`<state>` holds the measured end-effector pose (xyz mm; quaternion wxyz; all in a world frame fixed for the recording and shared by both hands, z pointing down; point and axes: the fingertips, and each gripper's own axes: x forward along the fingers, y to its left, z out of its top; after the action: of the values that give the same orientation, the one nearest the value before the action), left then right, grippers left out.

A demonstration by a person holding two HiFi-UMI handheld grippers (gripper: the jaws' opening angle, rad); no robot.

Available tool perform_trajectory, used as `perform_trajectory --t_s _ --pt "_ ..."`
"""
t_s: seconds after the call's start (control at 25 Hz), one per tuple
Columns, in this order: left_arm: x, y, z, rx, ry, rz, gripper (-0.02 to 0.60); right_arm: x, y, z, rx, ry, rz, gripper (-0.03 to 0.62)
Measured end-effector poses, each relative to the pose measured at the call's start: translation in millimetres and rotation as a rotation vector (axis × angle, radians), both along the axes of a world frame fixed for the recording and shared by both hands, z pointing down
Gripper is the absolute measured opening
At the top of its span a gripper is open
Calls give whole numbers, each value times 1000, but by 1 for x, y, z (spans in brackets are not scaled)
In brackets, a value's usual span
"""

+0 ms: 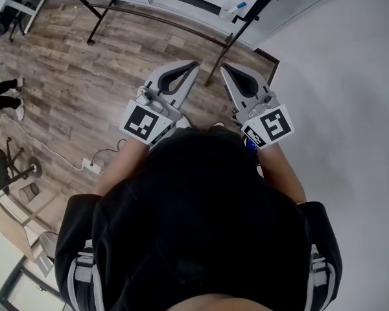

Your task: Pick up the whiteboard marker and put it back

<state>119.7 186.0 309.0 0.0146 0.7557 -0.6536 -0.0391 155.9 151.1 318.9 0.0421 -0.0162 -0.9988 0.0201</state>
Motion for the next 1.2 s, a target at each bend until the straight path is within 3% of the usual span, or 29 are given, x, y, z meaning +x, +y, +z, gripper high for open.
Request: perform_trajectory --t_s 0.16,0.32,0.64,1.2 --pt "-13 2 4 7 4 -2 3 -6 -8 5 -51 -32 52 -6" --pt "-24 3 9 1 3 -14 3 -5 -20 1 -11 -59 125 -6" --pt "-49 -4 8 17 -10 -40 3 -27 -27 9 -13 -50 93 -6" --pt "-85 -68 14 -12 -52 -44 3 -65 -90 17 -8 -61 76 -6"
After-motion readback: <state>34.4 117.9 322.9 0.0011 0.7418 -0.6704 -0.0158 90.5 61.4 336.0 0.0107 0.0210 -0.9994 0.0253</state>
